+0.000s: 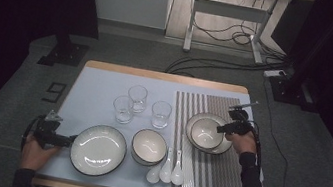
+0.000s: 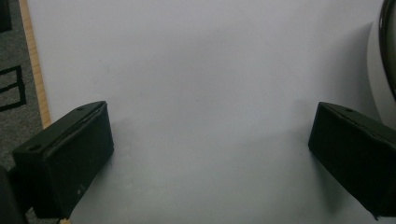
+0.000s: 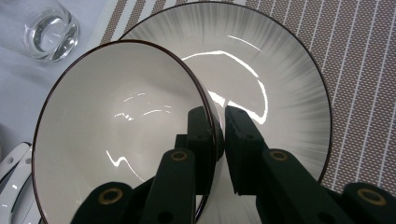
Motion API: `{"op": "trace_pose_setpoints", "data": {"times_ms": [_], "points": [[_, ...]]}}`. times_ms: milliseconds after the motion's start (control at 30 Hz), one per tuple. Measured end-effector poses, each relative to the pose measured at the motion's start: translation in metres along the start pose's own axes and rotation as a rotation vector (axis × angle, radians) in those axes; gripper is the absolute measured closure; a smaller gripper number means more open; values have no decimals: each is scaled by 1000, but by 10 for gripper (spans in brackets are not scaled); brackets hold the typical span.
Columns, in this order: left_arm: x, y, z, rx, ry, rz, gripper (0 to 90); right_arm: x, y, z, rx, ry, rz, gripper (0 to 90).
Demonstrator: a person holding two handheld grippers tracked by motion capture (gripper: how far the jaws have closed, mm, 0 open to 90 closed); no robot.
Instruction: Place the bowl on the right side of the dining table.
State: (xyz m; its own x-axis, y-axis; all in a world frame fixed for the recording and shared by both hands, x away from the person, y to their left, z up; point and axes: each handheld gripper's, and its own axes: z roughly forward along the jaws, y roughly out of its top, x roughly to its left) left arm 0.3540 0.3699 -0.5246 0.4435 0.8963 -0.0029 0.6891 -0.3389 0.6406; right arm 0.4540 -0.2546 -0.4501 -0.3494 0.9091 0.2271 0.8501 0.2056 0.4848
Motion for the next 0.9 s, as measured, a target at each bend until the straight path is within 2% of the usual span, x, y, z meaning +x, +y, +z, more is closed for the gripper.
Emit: {"op": "trace_pose_setpoints", "data": {"times_ms": [400,533,767,900], "points": [[0,0,0,0,0,0,0,-1,1,5,8,-6,-10,817],[0,0,0,0,0,0,0,1,1,6,3,-26,-29,814],[0,0,0,1,0,0,0,5,2,4,-11,-35,-63,732],[0,0,0,1,0,0,0,7,2,4,-23,-69,-95,611]]}}
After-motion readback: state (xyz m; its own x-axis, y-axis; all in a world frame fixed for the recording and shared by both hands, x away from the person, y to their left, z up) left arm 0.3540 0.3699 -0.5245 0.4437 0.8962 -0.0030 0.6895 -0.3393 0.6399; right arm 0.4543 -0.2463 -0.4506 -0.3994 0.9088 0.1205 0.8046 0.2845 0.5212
